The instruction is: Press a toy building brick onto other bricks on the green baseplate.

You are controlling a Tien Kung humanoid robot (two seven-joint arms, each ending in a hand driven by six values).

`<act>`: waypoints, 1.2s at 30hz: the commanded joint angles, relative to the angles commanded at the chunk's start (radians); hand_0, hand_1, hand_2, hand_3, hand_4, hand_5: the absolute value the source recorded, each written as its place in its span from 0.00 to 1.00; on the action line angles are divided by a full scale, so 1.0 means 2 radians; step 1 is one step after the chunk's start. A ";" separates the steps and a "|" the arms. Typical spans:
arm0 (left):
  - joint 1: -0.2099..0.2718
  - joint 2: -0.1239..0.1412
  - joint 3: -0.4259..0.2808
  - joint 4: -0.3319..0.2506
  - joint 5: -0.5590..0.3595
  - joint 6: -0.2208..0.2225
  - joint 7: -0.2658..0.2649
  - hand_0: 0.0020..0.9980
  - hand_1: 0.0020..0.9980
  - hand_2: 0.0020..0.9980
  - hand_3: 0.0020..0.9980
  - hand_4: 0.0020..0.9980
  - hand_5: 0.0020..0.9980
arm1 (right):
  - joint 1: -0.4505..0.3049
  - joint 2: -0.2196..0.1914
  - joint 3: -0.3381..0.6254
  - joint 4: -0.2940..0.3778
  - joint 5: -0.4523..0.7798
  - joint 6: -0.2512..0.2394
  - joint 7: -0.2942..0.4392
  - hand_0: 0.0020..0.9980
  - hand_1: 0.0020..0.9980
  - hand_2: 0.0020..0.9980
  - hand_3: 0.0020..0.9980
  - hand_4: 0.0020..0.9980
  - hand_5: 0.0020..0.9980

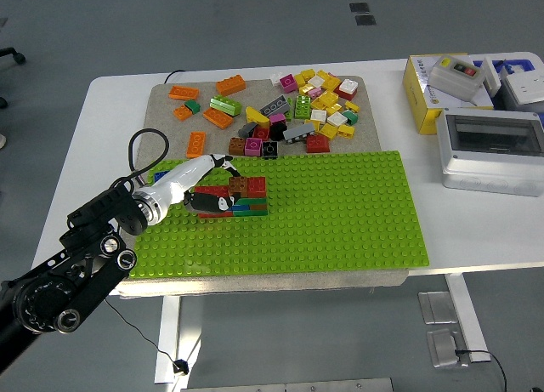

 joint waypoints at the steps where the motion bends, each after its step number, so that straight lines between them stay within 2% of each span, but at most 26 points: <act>1: 0.000 0.000 0.000 0.001 0.000 0.000 0.000 1.00 0.99 0.96 0.57 0.64 0.27 | 0.000 0.000 0.000 0.000 0.000 0.000 0.000 0.71 0.64 0.41 0.74 0.61 1.00; 18: 0.000 -0.002 0.002 0.014 -0.006 0.004 -0.009 1.00 0.99 0.96 0.57 0.63 0.27 | 0.000 0.000 -0.005 0.000 0.005 -0.001 0.003 0.71 0.64 0.41 0.74 0.61 1.00; 19: 0.000 -0.002 0.002 0.014 -0.006 0.004 -0.009 1.00 0.99 0.97 0.60 0.62 0.27 | 0.000 0.000 -0.006 0.000 0.005 0.000 0.003 0.70 0.64 0.41 0.74 0.61 1.00; 24: 0.000 -0.002 0.003 0.013 -0.007 0.003 -0.013 1.00 0.99 0.97 0.60 0.62 0.27 | 0.000 0.000 -0.005 0.000 0.005 0.000 0.003 0.70 0.64 0.41 0.74 0.61 1.00; 25: -0.001 -0.002 0.003 0.013 -0.007 0.003 -0.013 1.00 0.99 0.97 0.64 0.62 0.26 | 0.000 0.000 -0.005 0.000 0.005 0.000 0.003 0.71 0.64 0.41 0.74 0.61 1.00; 36: -0.001 -0.002 0.004 0.013 -0.008 0.002 -0.015 1.00 0.99 0.97 0.67 0.63 0.26 | 0.000 0.000 -0.002 0.000 0.002 0.000 0.004 0.71 0.64 0.41 0.74 0.61 1.00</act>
